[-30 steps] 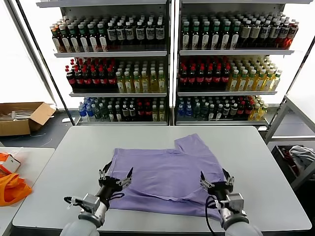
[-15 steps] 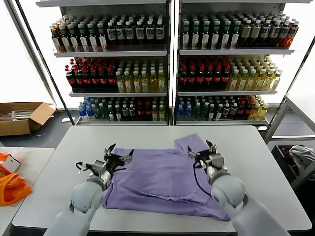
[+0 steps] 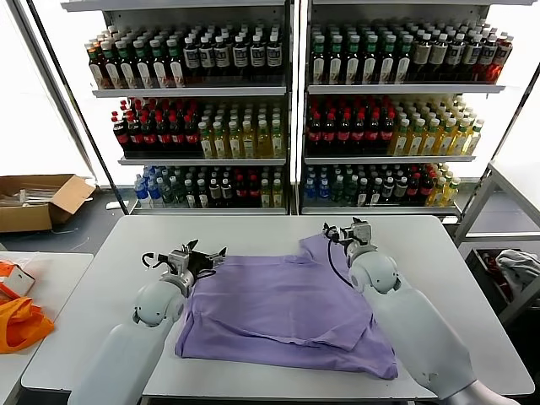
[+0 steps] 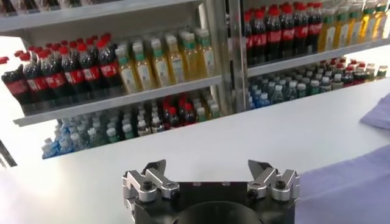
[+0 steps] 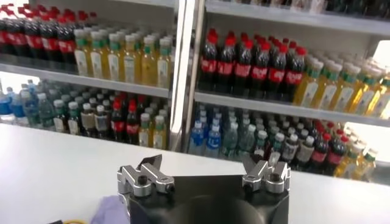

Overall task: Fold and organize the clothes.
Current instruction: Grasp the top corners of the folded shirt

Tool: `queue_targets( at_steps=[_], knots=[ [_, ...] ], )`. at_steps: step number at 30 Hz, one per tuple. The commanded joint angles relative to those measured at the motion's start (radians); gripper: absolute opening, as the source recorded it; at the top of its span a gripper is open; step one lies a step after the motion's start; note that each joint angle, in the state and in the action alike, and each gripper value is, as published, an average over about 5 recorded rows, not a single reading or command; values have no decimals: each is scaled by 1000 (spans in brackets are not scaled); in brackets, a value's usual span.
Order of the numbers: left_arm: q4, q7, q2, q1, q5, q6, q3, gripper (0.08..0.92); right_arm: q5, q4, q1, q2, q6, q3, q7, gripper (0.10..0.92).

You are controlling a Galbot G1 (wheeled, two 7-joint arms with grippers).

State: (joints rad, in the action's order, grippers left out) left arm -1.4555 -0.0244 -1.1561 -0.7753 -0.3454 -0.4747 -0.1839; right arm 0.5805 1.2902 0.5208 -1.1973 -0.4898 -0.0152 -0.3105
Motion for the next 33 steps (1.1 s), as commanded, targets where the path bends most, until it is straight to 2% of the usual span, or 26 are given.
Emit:
queue_targets(
  at_steps=[1, 23, 27, 33],
  knots=[
    [53, -3, 0, 21, -7, -31, 10, 823, 15, -135, -58, -50, 2, -6, 7, 823],
    [61, -6, -20, -37, -50, -26, -30, 820, 37, -113, 20, -66, 4, 34, -1, 823],
    [55, -7, -17, -40, -60, -27, -34, 751, 37, -111, 34, -70, 4, 35, 0, 777],
    [54, -1, -15, -43, -66, -27, -33, 577, 37, -115, 39, -78, 6, 35, 1, 611]
  ],
)
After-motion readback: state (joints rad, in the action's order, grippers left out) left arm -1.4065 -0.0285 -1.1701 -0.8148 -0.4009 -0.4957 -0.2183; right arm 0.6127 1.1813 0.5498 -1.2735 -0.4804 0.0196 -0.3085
